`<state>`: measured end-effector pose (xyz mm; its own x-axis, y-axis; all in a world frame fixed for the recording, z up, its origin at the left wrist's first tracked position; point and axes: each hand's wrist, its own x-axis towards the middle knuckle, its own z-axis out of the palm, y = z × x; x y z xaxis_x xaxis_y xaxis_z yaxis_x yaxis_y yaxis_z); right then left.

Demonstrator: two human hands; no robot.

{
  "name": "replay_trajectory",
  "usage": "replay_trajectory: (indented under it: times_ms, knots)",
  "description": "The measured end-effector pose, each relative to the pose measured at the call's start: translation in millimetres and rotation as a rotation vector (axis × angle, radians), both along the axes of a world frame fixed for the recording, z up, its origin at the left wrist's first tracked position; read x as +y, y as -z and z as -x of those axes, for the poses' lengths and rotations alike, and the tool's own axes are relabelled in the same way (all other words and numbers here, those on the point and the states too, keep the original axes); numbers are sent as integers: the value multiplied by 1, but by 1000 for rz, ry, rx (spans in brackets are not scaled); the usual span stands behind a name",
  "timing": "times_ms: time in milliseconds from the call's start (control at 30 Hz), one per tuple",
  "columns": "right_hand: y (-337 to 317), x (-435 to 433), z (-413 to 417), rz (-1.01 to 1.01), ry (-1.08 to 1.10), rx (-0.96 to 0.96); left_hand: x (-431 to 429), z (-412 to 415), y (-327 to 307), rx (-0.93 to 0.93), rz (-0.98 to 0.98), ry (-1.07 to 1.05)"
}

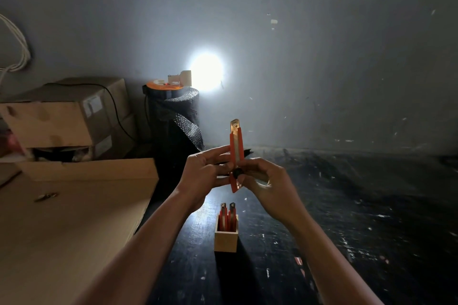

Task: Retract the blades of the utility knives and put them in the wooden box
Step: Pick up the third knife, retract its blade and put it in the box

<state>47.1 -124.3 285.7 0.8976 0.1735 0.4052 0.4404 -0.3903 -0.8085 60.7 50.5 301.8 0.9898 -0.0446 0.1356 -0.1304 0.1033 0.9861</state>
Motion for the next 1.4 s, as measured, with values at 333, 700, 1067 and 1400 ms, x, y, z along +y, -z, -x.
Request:
replay_trajectory:
  times_ms: [333,700,1067,1400]
  knots:
    - [16,7,-12,-42,21,48,8,-1,15,33,17,14]
    - [39,2,-59,-211,28,241,11,-17,72,191,34,95]
    - [149,7,-123,-151,200,380,18,-75,216,397,-401,-191]
    - [225,29,-149,127,250,517,9,-100,264,527,-500,-197]
